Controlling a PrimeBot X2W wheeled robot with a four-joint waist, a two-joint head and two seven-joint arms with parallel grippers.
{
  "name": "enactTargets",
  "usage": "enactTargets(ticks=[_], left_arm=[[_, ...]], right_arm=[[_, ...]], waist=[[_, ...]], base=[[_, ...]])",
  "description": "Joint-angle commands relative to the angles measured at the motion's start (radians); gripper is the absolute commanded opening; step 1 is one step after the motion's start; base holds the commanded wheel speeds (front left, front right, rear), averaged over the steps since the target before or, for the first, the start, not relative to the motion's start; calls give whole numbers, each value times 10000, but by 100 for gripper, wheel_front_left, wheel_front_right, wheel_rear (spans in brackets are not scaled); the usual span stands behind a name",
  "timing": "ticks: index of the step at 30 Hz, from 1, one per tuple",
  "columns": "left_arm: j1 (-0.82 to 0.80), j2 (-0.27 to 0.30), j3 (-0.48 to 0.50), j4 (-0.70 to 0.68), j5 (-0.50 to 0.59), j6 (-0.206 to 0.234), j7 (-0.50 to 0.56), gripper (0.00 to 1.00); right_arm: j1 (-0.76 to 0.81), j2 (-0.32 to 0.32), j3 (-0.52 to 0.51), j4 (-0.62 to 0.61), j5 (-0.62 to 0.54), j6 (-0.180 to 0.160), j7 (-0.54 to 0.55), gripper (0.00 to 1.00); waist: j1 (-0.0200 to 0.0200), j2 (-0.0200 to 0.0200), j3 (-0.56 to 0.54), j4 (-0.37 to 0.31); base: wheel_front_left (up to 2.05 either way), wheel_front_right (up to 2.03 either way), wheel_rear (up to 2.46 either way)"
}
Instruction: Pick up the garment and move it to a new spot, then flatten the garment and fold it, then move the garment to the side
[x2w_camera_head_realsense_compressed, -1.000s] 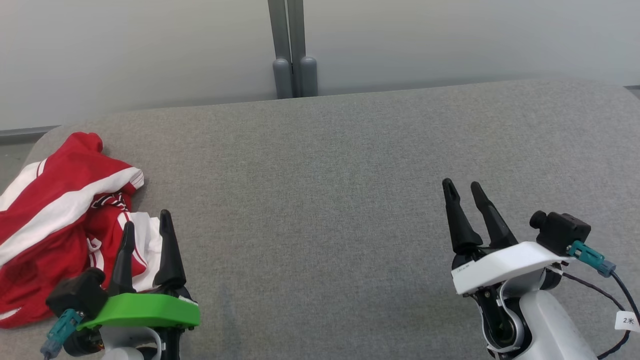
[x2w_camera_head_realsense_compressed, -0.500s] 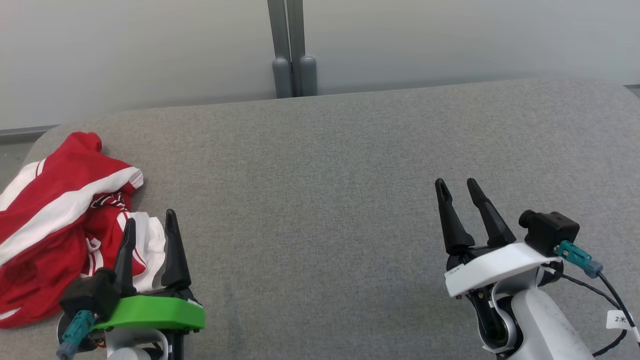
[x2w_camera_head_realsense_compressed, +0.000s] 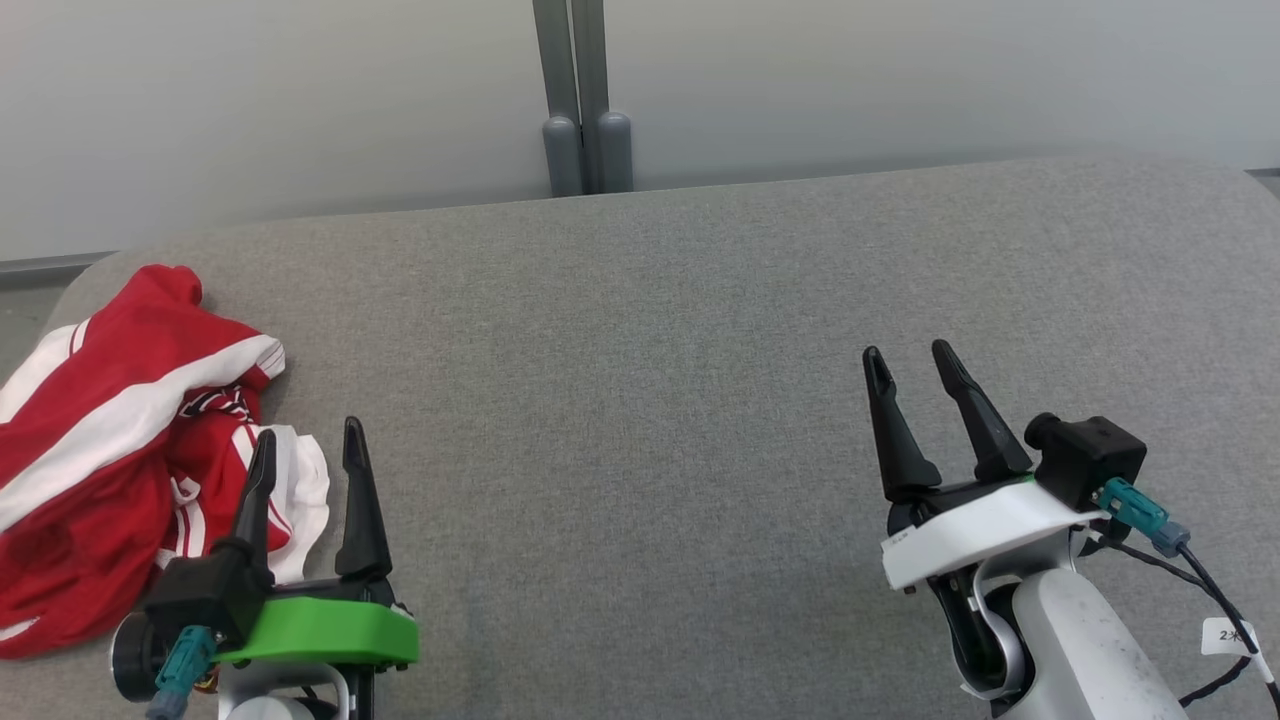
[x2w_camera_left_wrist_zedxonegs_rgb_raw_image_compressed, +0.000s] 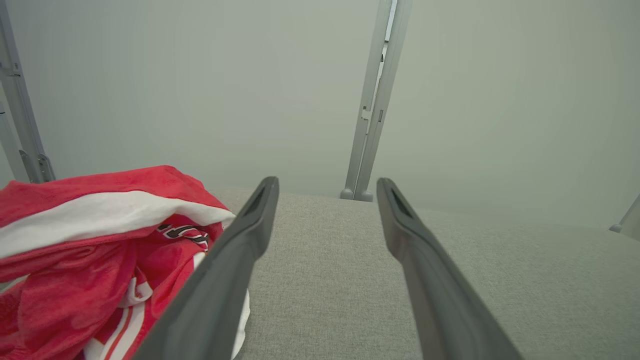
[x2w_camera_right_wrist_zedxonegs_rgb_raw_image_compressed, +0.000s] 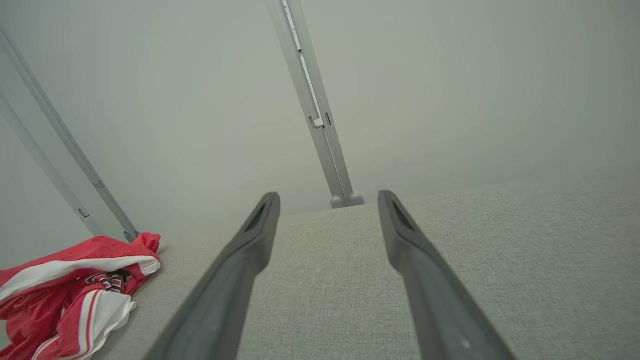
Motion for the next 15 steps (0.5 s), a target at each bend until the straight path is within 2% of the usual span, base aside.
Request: enactTargets(ticks=[1,15], left_arm=[[79,78,-27,-80,221,54,-93,100],[163,82,-215,-163,1077,165,-331,100]], right_arm=[[-98,-6,11,-20,-213,6,-83,100],[-193,12,141,121,-1047,7,-323,100]], waist=[[0,0,3,1],[0,0,23,50]], base=[[0,0,0],[0,0,0]])
